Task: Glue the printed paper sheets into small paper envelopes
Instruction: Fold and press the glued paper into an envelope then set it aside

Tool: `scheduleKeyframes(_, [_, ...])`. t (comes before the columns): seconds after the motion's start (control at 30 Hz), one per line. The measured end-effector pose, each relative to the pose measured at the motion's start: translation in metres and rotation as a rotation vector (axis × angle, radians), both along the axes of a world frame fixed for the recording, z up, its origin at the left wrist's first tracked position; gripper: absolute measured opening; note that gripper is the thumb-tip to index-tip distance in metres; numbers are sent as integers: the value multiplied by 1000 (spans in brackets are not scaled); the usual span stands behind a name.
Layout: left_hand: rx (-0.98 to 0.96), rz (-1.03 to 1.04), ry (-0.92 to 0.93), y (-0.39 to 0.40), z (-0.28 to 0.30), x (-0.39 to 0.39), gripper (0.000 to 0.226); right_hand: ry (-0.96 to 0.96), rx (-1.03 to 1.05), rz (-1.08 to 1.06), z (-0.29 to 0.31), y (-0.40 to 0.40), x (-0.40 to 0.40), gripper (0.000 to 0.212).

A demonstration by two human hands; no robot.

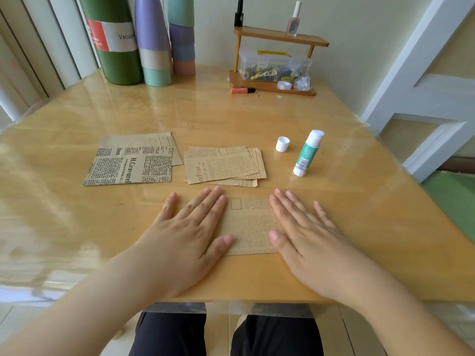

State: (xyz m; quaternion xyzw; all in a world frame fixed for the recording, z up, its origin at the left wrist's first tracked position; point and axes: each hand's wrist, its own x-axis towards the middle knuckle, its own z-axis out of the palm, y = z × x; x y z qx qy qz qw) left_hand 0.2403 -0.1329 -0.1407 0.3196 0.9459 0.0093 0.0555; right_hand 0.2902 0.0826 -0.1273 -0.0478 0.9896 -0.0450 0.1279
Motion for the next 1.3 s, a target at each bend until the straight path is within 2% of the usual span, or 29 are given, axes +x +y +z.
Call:
scheduleKeyframes(0.1, [6,5,7,2,-1,0,91,23,0,-8,-1,-2,-1,67])
scheduleKeyframes(0.2, [50,-11,31,5,0,1,97,124,-33,-10,3,-3,-5,69])
scheduleKeyframes(0.3, [129,-35,27,14,5,4,83,159,-117,54,4,-14,-10,65])
scheduleKeyframes(0.4, [140,-51,1,25,4,6,78,118,-138,92,-4,-26,-11,63])
scheduleKeyframes(0.6, [95,-57,1,25,-4,3,79,135,-67,94,-14,-27,-11,78])
scheduleKeyframes(1.2, [137,-66,30,27,-7,4,82,158,-61,67,-13,-31,-9,80])
scheduleKeyframes(1.3, [131,-70,32,27,-7,4,83,125,-65,49,-12,-31,-10,72])
